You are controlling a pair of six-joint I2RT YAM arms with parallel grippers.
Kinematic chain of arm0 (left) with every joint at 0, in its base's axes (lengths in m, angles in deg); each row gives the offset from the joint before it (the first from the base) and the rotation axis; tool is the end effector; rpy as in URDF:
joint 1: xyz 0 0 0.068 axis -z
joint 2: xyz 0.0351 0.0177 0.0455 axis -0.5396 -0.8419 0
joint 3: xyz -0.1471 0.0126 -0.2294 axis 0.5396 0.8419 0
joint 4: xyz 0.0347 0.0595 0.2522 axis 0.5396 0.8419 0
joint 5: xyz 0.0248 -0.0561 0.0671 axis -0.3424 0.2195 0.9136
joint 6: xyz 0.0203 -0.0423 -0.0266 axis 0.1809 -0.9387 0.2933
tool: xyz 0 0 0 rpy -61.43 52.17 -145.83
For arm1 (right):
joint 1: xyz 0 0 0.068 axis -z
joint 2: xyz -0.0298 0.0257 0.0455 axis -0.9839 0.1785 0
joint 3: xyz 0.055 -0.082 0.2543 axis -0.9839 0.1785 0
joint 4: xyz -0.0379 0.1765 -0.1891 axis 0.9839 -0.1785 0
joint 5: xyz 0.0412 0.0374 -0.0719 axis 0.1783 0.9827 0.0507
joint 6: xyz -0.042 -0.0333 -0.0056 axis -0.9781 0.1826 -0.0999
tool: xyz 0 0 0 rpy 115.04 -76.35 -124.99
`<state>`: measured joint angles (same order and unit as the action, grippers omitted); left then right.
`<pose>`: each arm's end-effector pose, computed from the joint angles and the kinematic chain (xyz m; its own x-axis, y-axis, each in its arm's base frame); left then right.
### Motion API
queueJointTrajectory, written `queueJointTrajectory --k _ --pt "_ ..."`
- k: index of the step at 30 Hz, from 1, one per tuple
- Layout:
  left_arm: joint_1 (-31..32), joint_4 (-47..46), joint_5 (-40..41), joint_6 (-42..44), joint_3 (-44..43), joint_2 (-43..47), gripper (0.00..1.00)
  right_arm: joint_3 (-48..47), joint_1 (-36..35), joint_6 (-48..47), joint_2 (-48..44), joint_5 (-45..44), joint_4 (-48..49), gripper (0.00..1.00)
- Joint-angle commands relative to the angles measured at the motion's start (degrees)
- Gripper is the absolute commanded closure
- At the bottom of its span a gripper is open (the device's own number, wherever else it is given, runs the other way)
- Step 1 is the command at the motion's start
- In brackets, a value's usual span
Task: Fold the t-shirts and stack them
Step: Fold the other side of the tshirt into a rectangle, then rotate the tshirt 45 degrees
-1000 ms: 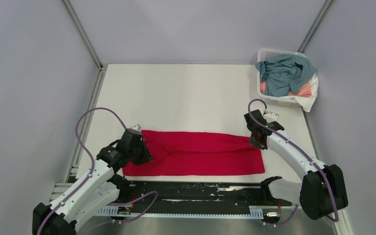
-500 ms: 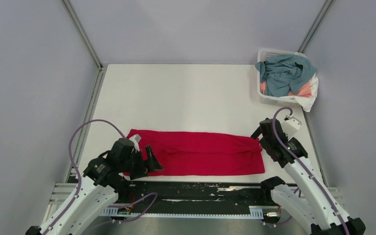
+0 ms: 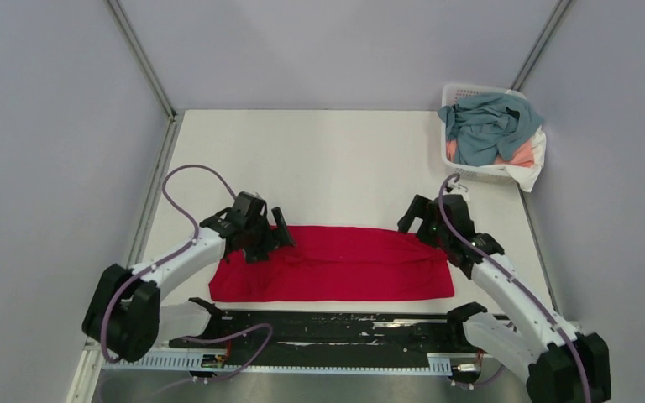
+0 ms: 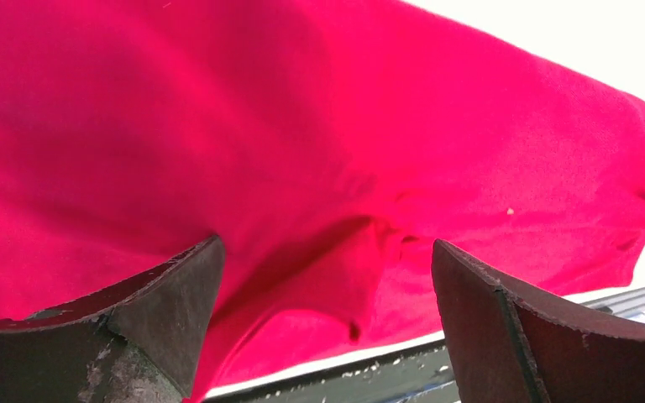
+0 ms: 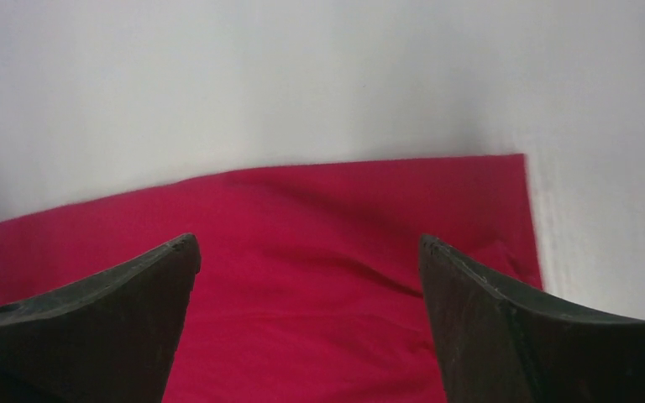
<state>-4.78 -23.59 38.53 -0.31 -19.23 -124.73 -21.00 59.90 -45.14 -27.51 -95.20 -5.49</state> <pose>0.1822 -0.1001 0.1942 -0.8635 -0.4278 -0.2672 -0.2729 0.8417 -0.4658 0.1623 0.0514 0.2302 -0.6521 0.3692 -0.6622 0.2120 0.9274 0.3082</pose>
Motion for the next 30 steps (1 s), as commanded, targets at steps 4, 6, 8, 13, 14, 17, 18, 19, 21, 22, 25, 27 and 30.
queueJointTrajectory --k 4,6,8,13,14,17,18,19,21,22,25,27,30 --pt "-1.6 -15.4 -6.4 1.5 -0.8 -15.5 0.0 -4.3 -0.3 -2.2 22.1 15.6 13.1 0.0" --pt "-4.6 -16.4 -6.3 1.9 -0.7 -18.9 0.0 -5.4 -0.3 -1.9 26.7 16.1 12.7 0.0" --pt "-8.6 -17.8 -6.7 2.8 -2.1 -22.8 0.0 -5.4 -0.3 -1.6 29.5 15.1 12.3 0.0" --pt "-15.8 -19.3 -7.0 7.7 -19.7 -37.0 0.0 -3.4 -0.2 -2.2 29.8 13.7 11.9 0.0" --pt "-16.3 -16.8 -6.9 8.6 -23.7 -39.4 0.0 -2.8 -0.3 -2.7 29.3 14.1 12.0 0.0" --pt "-17.4 -9.2 -8.7 14.5 -46.1 -52.6 0.0 0.1 -1.9 -3.4 26.7 15.0 12.0 0.0" --pt "-17.5 -8.4 -9.2 15.8 -49.9 -55.1 0.0 1.3 -2.6 -3.3 25.8 15.2 12.1 0.0" --pt "-17.5 -7.0 -11.1 18.8 -57.8 -59.7 0.0 2.4 -3.5 -3.1 24.9 15.7 12.3 0.0" --pt "-17.4 -2.6 -11.9 22.9 -69.6 -66.6 0.0 4.5 -6.2 -2.8 23.6 16.7 13.3 0.0" --pt "-17.5 -0.7 -12.0 24.2 -73.8 -68.9 0.0 5.3 -8.0 -2.3 23.1 17.1 13.8 0.0" --pt "-17.5 8.6 -12.7 30.3 -90.4 -78.8 0.0 7.0 -14.0 -0.4 22.6 18.2 14.9 0.0" --pt "-17.7 11.1 -12.4 32.1 -94.2 -81.5 0.0 7.5 -18.5 0.7 22.0 17.8 14.9 0.0" --pt "-18.6 9.2 -13.3 32.8 -89.0 -79.5 0.0 7.3 -25.5 1.2 20.4 17.1 14.9 0.0"
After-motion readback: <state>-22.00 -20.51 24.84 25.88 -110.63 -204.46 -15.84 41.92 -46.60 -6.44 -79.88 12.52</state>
